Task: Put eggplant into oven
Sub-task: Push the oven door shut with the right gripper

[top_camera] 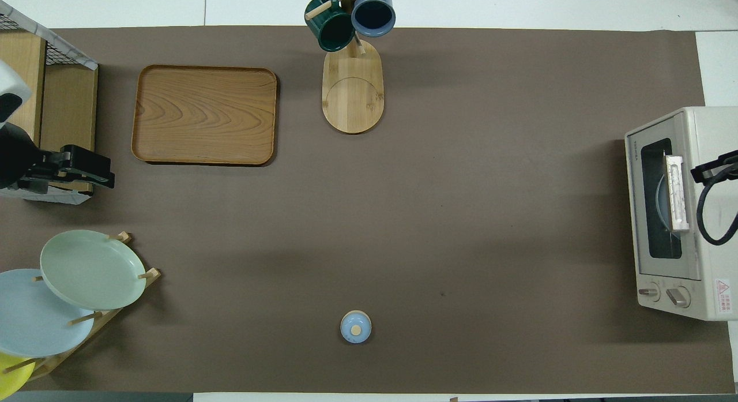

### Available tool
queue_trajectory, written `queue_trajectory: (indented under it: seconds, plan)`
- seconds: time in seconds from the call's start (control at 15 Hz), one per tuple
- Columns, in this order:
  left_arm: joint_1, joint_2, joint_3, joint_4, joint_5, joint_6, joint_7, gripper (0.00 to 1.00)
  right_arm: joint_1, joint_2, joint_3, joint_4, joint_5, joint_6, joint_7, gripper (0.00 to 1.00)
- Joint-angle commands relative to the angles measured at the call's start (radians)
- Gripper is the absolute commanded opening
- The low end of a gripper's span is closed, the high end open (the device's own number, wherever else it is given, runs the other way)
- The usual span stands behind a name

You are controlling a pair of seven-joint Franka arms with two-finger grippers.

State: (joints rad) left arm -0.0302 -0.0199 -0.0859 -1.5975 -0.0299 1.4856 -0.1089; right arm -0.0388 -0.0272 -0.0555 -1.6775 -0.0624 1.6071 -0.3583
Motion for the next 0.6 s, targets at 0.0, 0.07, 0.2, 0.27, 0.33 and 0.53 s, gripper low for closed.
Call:
queue_trajectory:
  seconds: [0.0,0.07,0.2,0.27,0.33,0.53]
  plan:
    - [0.016,-0.006,-0.006,-0.007,-0.007,0.007,0.012,1.0,0.008,0.023,0.013,0.039,0.018,-0.044,0.05,0.1]
    - [0.016,-0.006,-0.006,-0.007,-0.007,0.007,0.012,1.0,0.01,0.023,0.014,0.039,0.018,-0.049,0.05,0.24]
    - [0.016,-0.006,-0.006,-0.007,-0.007,0.007,0.012,1.0,0.01,0.023,0.014,0.039,0.018,-0.061,0.045,1.0]
    - [0.015,-0.006,-0.006,-0.007,-0.007,0.007,0.012,1.0,0.01,0.021,0.023,0.039,0.019,-0.061,0.047,1.0]
    - [0.016,-0.006,-0.006,-0.007,-0.007,0.007,0.012,1.0,0.01,0.018,0.038,0.039,0.018,-0.062,0.051,1.0]
    - [0.016,-0.006,-0.006,-0.007,-0.007,0.007,0.012,1.0,0.01,0.006,0.052,0.041,0.018,-0.07,0.053,1.0]
